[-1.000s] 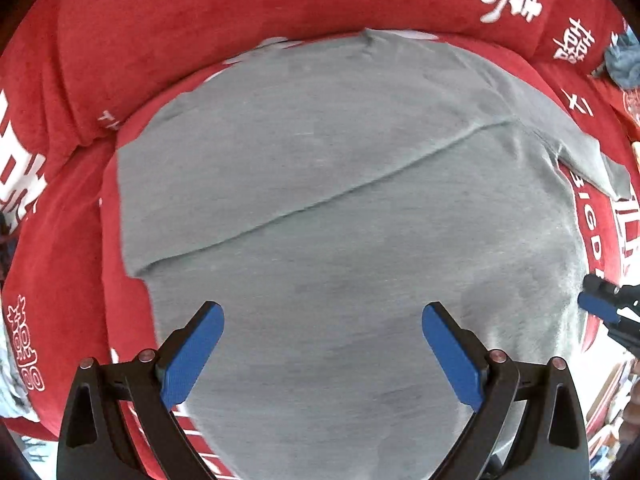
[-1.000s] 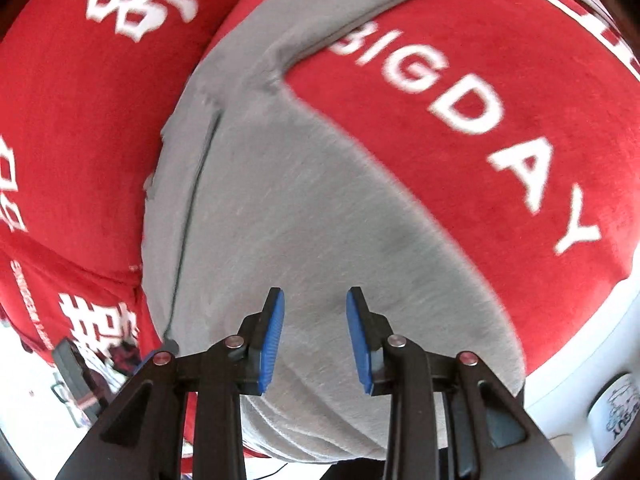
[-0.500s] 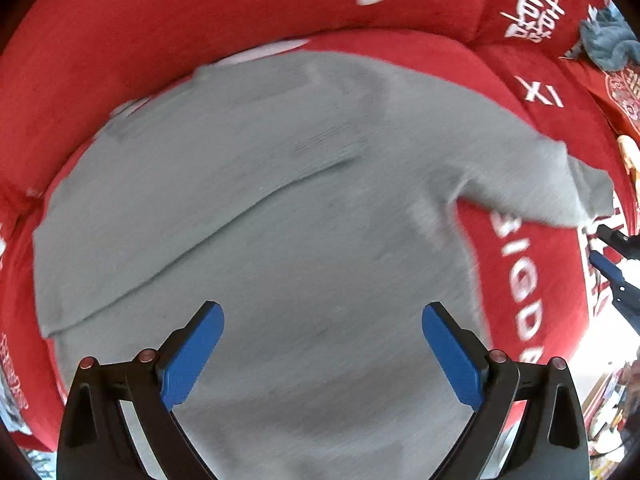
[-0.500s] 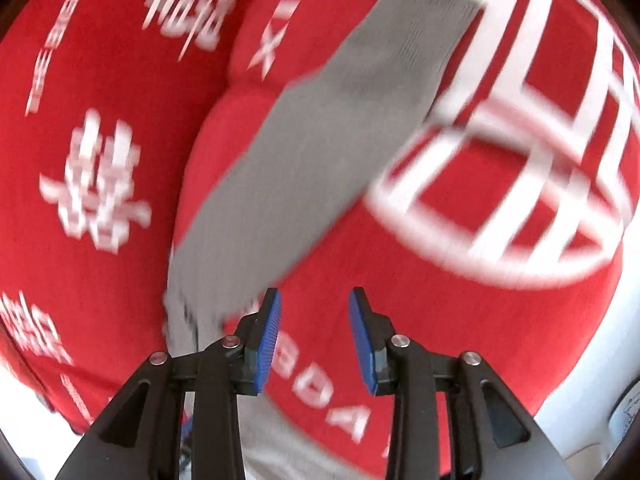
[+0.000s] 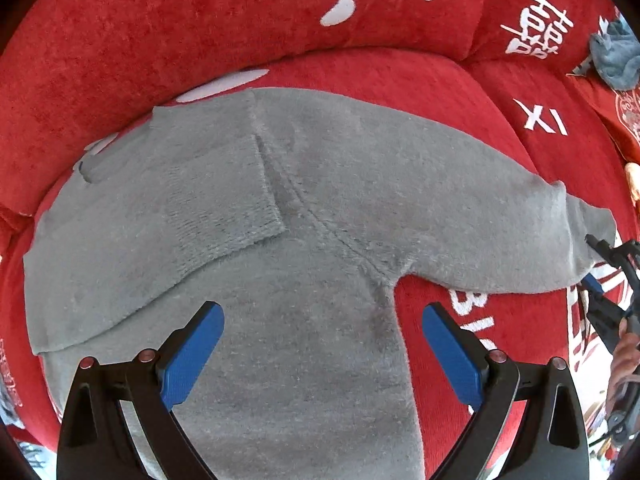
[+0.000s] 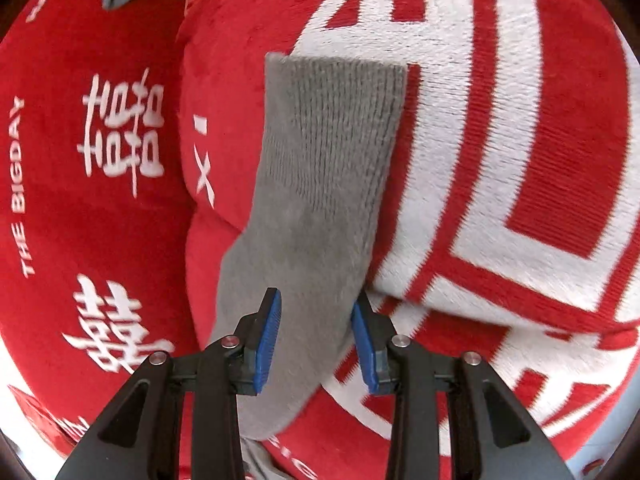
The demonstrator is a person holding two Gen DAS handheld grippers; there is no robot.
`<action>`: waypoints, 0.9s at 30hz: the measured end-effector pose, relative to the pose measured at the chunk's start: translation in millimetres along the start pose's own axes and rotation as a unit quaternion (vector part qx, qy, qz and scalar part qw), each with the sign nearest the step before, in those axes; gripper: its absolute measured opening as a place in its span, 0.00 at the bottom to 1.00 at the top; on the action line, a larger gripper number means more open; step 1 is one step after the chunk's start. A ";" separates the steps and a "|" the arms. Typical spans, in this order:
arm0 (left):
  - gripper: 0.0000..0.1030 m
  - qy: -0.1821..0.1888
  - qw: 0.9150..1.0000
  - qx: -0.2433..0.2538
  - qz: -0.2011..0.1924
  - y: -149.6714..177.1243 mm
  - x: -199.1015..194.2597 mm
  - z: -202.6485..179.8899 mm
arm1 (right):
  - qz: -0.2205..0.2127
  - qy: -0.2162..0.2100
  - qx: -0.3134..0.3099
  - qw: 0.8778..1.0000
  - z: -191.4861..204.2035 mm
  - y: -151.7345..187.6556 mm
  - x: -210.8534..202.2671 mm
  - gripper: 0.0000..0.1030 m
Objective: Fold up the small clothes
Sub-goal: 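Grasp the other sleeve cuff with the right tool and fold it across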
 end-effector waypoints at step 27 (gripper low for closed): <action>0.97 -0.052 0.977 -0.205 -0.040 65.2 -24.3 243.0 | 0.297 -0.200 -0.322 0.877 271.4 311.4 122.6 0.06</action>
Point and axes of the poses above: each gripper's, at about its wrist camera, not at the fingertips, and x roughly the way its jaws point, z to its left, y to its underside, the point moved 10 cm from there along x, roughly the way its jaws point, and after that the axes turned 4 degrees about -y, right-handed, at the moved point
